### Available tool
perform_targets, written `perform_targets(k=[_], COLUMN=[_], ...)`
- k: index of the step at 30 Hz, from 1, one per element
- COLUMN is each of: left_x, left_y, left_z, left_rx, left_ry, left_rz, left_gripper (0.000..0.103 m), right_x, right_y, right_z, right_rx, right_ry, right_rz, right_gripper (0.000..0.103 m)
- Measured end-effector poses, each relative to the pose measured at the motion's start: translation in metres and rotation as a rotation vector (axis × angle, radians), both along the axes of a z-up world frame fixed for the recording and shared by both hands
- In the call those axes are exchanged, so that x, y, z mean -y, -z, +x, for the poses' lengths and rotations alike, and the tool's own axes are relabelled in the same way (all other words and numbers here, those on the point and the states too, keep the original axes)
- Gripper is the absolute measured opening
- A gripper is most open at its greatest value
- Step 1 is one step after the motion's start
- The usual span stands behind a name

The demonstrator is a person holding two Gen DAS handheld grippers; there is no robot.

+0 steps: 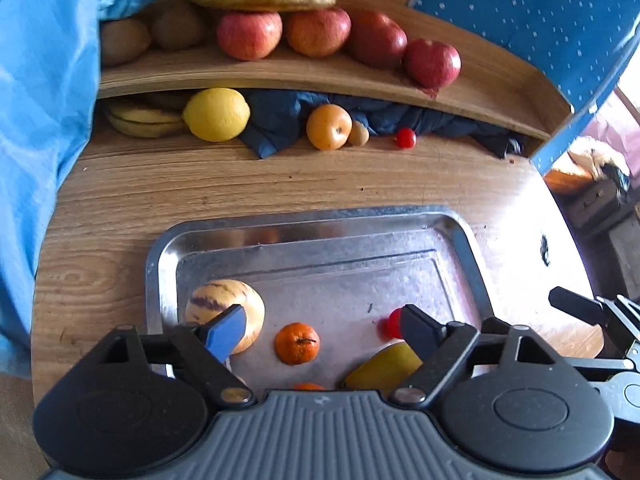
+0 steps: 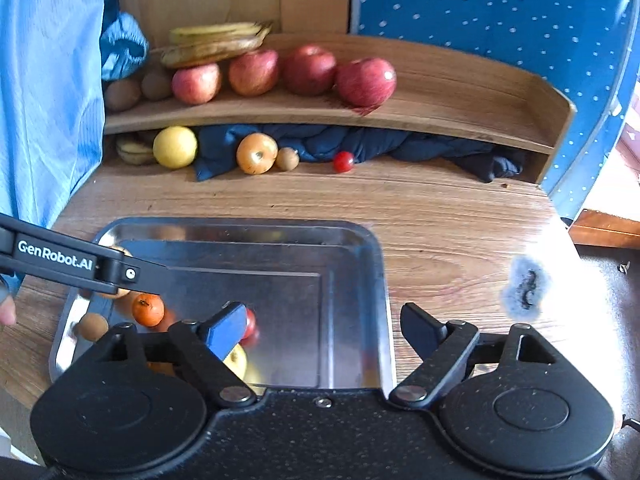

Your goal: Organize fruits

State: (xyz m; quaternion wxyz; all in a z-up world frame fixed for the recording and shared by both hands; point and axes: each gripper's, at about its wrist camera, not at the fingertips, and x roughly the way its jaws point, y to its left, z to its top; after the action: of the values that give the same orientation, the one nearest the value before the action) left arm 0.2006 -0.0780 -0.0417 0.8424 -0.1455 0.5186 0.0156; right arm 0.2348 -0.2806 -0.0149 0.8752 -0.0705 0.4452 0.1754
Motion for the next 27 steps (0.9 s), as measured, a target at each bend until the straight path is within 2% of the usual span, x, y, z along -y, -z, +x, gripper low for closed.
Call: perform_targets(k=[7,13,19,27], left_x=[0.001,-0.005,-0.012,-0.022], left_y=[-0.013,-0.02,-0.021,-0.023], left_z=[-0.023,-0.046,-0.078,-0.122], left_rx=[0.048,0.084,0.092,0.089], left_ry=[-0.067,-0.106,-0.124,-0.082], left_rz=[0.031,0.058,0.098,0.105], left_gripper=[0.101,0.102,0.102,0.102], right_x=[0.017,0.023,0.03,0.034], right_y=[-0.01,-0.011,-0.011,-0.012], right_z=[-0.006,-0.02,-0.033,-0.053], right_rx=[0.031,0.029,0.026,0.017], right_ry=[-0.01,-0.055,-0.078,-0.122], right_rz=[0.064,0.087,0.103,0.107], right_gripper=[0.098,0.102,0.102,0.102])
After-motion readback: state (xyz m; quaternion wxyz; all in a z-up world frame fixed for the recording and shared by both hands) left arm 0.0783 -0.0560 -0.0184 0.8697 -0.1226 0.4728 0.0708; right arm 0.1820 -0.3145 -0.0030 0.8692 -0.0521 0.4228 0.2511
